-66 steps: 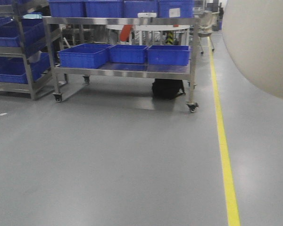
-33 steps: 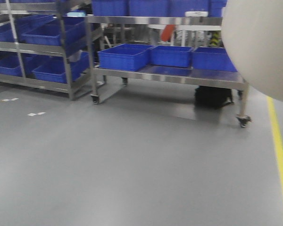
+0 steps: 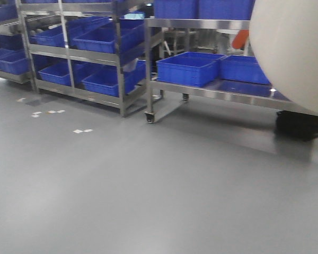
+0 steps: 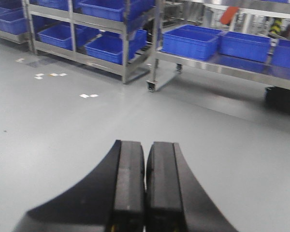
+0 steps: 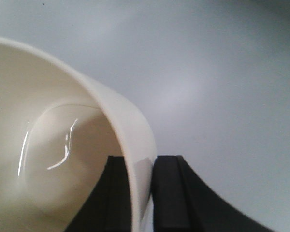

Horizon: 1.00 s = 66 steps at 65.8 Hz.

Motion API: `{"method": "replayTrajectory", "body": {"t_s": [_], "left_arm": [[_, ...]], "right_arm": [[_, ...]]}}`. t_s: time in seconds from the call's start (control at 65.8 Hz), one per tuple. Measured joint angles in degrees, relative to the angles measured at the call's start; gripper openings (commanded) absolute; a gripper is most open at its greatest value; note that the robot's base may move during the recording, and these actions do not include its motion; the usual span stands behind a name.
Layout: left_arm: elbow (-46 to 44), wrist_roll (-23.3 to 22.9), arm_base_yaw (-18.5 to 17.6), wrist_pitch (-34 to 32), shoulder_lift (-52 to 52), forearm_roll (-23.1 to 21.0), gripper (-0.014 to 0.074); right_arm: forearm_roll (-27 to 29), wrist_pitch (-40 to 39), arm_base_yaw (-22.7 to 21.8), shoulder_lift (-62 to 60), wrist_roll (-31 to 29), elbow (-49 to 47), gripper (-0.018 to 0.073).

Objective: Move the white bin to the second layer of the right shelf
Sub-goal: 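Drive the base away from the table holding the bin, then drive the base along the blue-crate racks toward the roller shelf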

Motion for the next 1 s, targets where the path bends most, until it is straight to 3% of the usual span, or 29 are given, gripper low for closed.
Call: {"method": "replayTrajectory", "body": {"t_s": [1.003], "left_arm": [[0.00, 0.00, 0.00, 0.00, 0.00, 0.00, 0.0085]], "right_arm": [[-0.04, 0.00, 0.00, 0.00, 0.00, 0.00, 0.0057]]}}
